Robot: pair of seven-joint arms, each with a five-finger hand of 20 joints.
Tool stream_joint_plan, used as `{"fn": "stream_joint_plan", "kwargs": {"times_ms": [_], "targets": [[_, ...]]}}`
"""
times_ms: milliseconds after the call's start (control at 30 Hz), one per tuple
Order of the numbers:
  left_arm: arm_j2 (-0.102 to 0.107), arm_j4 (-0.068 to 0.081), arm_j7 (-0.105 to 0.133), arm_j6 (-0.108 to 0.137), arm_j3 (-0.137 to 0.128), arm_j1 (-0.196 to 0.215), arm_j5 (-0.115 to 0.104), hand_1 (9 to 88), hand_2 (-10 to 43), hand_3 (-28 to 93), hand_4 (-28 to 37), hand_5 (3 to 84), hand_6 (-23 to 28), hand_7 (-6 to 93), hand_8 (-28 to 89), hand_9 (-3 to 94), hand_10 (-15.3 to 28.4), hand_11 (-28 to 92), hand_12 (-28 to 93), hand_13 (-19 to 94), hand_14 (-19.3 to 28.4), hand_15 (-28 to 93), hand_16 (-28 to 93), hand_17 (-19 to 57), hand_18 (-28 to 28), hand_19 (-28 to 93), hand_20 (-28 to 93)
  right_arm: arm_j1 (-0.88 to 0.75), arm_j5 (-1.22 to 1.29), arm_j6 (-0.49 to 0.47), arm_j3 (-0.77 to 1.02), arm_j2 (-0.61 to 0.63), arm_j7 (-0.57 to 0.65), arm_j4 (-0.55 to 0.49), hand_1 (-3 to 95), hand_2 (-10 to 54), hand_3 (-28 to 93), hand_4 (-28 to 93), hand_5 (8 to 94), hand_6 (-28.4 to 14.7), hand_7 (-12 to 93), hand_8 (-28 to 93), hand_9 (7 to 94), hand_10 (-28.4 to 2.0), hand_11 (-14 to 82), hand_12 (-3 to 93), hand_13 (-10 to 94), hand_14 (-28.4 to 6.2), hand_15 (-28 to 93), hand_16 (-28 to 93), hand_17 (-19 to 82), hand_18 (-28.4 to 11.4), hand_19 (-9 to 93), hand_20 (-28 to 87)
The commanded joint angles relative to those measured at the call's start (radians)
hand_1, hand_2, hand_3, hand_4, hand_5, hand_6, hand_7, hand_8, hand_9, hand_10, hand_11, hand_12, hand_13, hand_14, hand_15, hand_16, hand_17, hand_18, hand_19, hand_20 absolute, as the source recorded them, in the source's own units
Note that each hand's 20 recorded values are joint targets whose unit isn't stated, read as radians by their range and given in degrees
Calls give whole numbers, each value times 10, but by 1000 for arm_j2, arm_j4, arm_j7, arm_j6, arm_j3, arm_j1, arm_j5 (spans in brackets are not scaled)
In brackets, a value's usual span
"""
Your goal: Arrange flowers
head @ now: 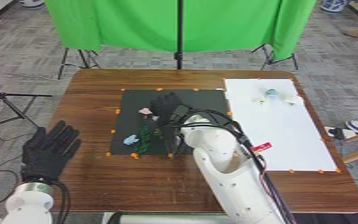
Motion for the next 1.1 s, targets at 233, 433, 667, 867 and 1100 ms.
{"fn": "stream_joint_plan", "kwargs": {"times_ms": [233, 433, 667, 867, 1100], "targets": [[0, 1, -4, -15, -11, 14, 14, 277, 165, 727, -283, 480, 101, 128, -88, 415, 149, 226, 127, 307, 157, 445, -65, -41, 146, 339, 167, -12, -171, -114, -22, 1, 55, -9, 613, -95, 676, -283, 655, -11, 350, -37, 746, -107, 108, 409, 574, -82, 506, 419, 218, -222, 714, 348], [-1, -4, -4, -12, -5, 22, 18, 277, 163, 728, -283, 478, 101, 125, -87, 413, 149, 222, 125, 296, 154, 438, -67, -42, 143, 335, 165, -23, -123, -114, -30, 2, 113, -37, 597, -95, 687, -283, 553, -24, 192, -136, 679, -128, 181, 333, 545, -95, 544, 389, 216, -228, 726, 338], [-2, -2, -8, -3, -2, 15, 18, 277, 162, 727, -283, 477, 100, 125, -86, 412, 149, 221, 126, 294, 154, 436, -65, -41, 143, 335, 166, -7, -111, -181, -17, -12, 106, -56, 515, -95, 753, -283, 521, -40, 173, -130, 606, -156, 261, 205, 522, -131, 588, 320, 203, -237, 729, 330], [-1, 6, -11, -3, -1, 6, 19, 278, 161, 728, -283, 475, 100, 126, -86, 416, 151, 224, 128, 293, 155, 437, -64, -42, 143, 335, 166, -4, -92, -216, -13, -14, 104, -72, 486, -95, 771, -283, 503, -48, 151, -122, 573, -167, 206, 183, 505, -147, 588, 246, 190, -243, 724, 328], [-16, 6, -20, -24, 4, -1, 42, 279, 160, 727, -283, 475, 100, 126, -86, 414, 150, 222, 127, 294, 154, 438, -64, -42, 143, 335, 166, -33, 190, -207, 126, -17, 328, -175, 432, -95, 753, -283, 478, -57, 129, -113, 525, -182, 160, 172, 475, -166, 556, 213, 184, -249, 715, 327]]}}
